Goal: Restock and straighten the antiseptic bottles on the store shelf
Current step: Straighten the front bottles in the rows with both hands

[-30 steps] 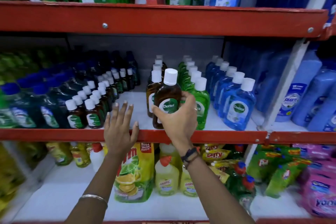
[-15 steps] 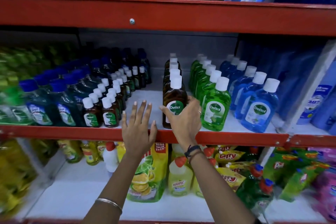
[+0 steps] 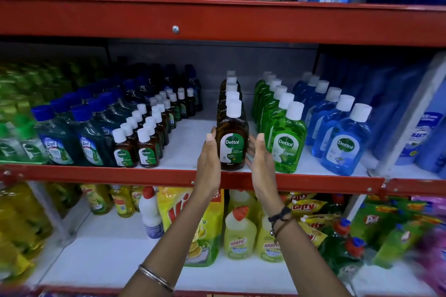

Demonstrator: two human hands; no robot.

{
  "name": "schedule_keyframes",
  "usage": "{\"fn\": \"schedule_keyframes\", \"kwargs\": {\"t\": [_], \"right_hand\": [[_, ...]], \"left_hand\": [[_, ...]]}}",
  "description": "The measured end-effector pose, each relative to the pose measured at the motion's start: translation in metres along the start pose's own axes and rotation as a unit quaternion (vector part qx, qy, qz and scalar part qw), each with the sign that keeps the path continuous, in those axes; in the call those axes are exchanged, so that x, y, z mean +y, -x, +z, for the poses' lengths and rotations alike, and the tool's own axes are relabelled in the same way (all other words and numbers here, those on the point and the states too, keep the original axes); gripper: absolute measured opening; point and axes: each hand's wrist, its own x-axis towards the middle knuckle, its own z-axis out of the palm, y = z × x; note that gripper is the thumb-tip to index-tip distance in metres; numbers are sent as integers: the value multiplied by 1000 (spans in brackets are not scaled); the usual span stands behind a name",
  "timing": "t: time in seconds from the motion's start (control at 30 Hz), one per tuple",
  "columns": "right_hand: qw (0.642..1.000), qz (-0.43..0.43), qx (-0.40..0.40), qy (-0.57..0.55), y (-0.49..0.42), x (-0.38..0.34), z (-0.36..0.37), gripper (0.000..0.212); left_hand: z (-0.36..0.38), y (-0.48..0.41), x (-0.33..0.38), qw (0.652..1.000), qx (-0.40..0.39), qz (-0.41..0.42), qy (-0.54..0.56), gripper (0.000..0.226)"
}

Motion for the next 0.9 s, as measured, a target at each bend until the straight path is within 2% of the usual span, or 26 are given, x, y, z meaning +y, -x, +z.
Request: {"fn": "schedule_keyframes", "kwargs": {"t": [0.07, 0.3, 0.4, 0.47, 0.5, 0.57, 0.63, 0.73, 0.8, 0.9], "right_hand": [[1000, -6, 1, 7, 2, -1, 0, 51], [999, -42, 0, 34, 9, -3, -5, 47], [989, -134, 48, 38, 23, -6, -17, 50], [975, -200, 95, 34, 30, -5, -31, 56], [968, -219, 116, 32, 32, -4, -38, 62], [965, -217, 145, 28, 31, -4, -51, 71], [972, -184, 148, 16, 29, -5, -61, 76], [985, -121, 124, 19, 22, -4, -70, 69], [990, -98, 104, 17, 18, -3, -76, 62], [993, -81, 87, -12, 12, -5, -85, 60]], "left_hand": [[-1, -2, 1, 1000, -4, -1, 7, 77], [6, 5, 3, 998, 45, 33, -4, 58], [18, 23, 7, 981, 103, 161, -25, 53], [32, 35, 7, 967, 73, 242, -19, 55], [41, 39, 7, 966, 40, 256, -20, 58], [60, 39, 8, 974, -22, 222, -28, 66], [79, 33, 10, 988, -65, 134, -33, 72], [100, 16, 8, 996, -77, 31, -41, 97], [107, 8, 7, 995, -81, 6, -50, 107], [110, 7, 6, 992, -102, 12, -68, 114]]}}
